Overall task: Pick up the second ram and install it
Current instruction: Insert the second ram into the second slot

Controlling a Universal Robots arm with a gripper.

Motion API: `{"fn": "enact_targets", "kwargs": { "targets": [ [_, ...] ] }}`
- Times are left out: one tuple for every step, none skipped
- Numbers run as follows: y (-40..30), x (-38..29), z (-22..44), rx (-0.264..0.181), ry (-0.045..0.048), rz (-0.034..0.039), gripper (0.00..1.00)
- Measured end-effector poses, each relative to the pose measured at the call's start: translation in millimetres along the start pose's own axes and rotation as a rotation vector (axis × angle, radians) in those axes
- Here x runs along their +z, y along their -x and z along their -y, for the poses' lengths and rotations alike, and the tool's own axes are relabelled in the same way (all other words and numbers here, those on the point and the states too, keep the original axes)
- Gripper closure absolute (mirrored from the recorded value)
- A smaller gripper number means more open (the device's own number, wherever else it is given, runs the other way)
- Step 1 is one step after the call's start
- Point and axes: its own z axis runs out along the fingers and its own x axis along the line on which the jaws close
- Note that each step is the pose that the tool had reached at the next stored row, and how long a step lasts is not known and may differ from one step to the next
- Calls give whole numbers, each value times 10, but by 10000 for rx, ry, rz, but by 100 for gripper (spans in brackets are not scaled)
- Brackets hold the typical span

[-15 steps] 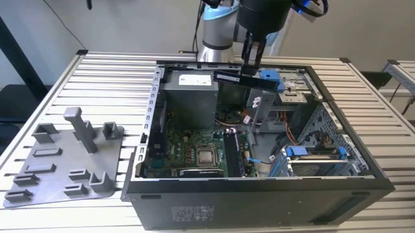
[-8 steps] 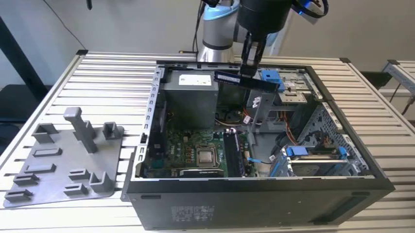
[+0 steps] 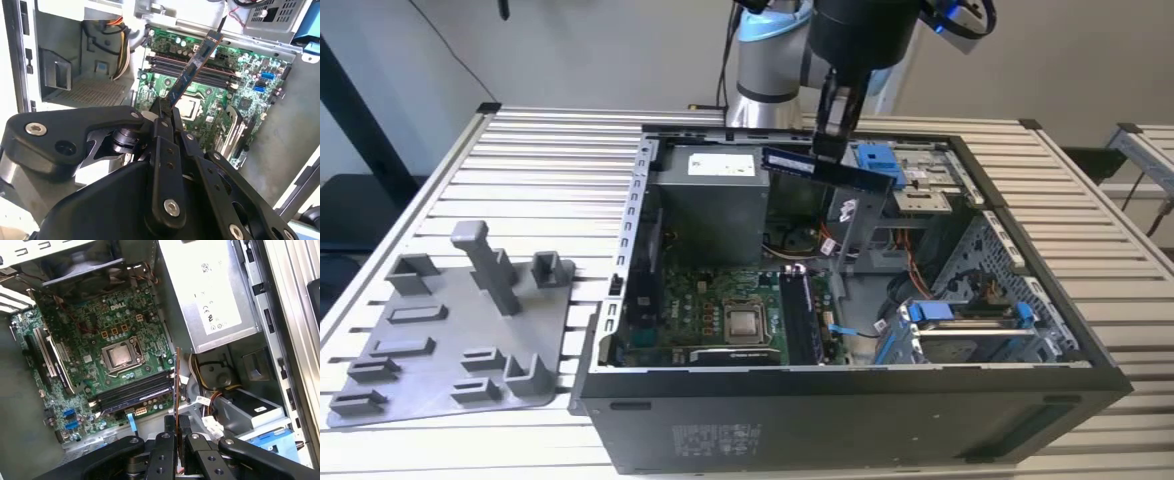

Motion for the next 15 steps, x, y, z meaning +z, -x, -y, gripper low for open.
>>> {"fn": "enact_targets", "kwargs": {
  "targets": [
    [0,1,0,83,-9,-12,86],
    [0,2,0,163,-14,-23,86],
    [0,4,0,242,-19,-31,86],
    [-1,4,0,320,-24,-39,86],
    [-1,6,0,397,-29,-44,86],
    [-1,7,0,479,-35,-48,86],
    [-1,9,0,570,-41,-52,86],
    [-1,11,0,674,-49,-54,86],
    [-1,12,0,780,-57,-56,86],
    [-1,14,0,887,-63,-59,86],
    [-1,16,0,994,-70,-60,86],
    [-1,18,0,1111,-78,-61,86],
    [-2,20,0,1226,-87,-60,86],
    [-1,22,0,1343,-97,-59,86],
    [-1,24,0,1459,-106,-59,86]
  ]
}}
